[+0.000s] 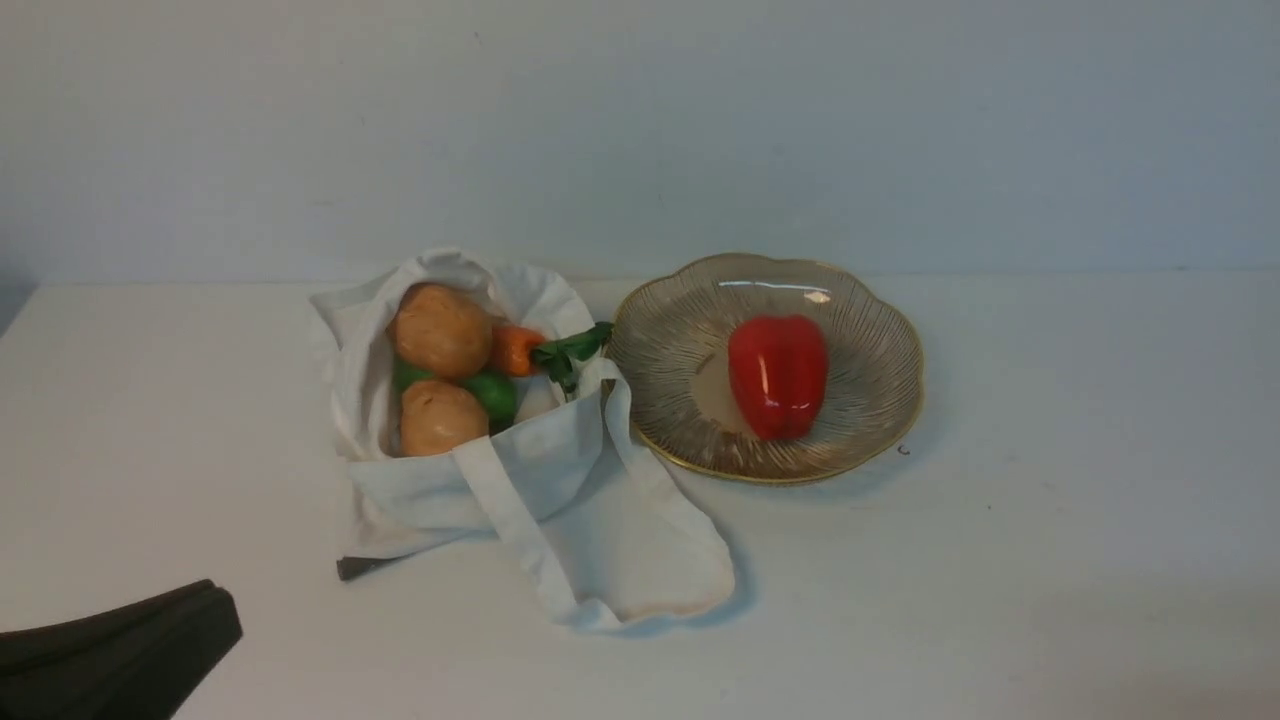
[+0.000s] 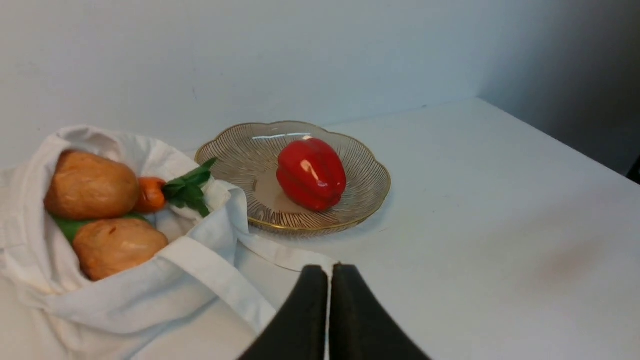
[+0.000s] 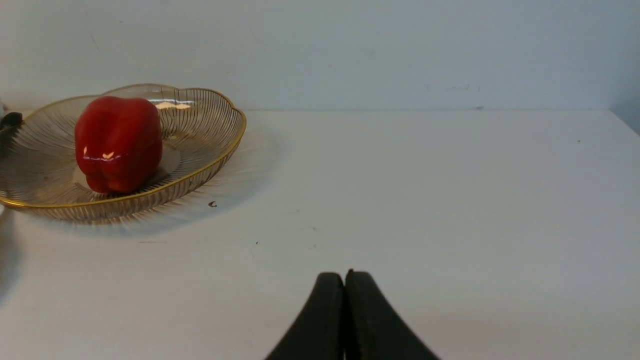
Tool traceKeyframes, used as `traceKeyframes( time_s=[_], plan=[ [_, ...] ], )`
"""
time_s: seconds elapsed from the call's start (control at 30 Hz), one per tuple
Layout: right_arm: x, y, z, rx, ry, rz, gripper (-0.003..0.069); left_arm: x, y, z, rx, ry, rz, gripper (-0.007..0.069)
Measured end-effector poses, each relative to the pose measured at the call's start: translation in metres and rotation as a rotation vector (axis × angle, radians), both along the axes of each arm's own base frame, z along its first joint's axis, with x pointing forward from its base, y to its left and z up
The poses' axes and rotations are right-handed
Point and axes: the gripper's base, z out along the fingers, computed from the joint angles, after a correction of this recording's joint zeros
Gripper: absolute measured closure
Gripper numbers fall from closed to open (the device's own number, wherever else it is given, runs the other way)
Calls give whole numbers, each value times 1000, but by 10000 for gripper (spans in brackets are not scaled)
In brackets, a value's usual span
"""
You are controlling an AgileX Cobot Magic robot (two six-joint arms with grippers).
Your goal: Take vegetables from cloth bag on white table place on plate.
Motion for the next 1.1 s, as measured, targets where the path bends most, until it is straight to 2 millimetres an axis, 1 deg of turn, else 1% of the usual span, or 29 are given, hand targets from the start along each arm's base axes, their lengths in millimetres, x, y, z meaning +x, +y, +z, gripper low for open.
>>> traceKeyframes(
  time_s=[0.2, 0.4, 0.5, 0.57, 0.73, 0.77, 0.83, 0.9, 0.97, 1.03, 1.07, 1.1],
  plan=[
    [0, 0, 0, 0, 0, 0, 673, 1, 0, -10, 13, 21, 1, 629],
    [0, 0, 0, 0, 0, 0, 673, 1, 0, -10, 14, 23, 1, 629],
    [0, 0, 0, 0, 0, 0, 673, 1, 0, -10, 36, 9, 1, 629],
    [0, 0, 0, 0, 0, 0, 673, 2, 1, -11, 88, -21, 4, 629],
    [0, 0, 0, 0, 0, 0, 673, -1, 7, -12, 103, -31, 53, 629],
    [0, 0, 0, 0, 0, 0, 673, -3, 12, -13, 105, -21, 101, 629],
    [0, 0, 0, 0, 0, 0, 673, -4, 18, -19, 128, -24, 180, 629],
    [0, 0, 0, 0, 0, 0, 673, -4, 21, -23, 145, -27, 219, 629],
    [0, 0, 0, 0, 0, 0, 673, -4, 28, -38, 180, -25, 308, 629],
    [0, 0, 0, 0, 0, 0, 673, -4, 31, -53, 202, -2, 354, 629],
    [0, 0, 0, 0, 0, 0, 673, -5, 32, -56, 205, -2, 365, 629],
    [0, 0, 0, 0, 0, 0, 673, -5, 35, -73, 222, 18, 408, 629]
  ],
)
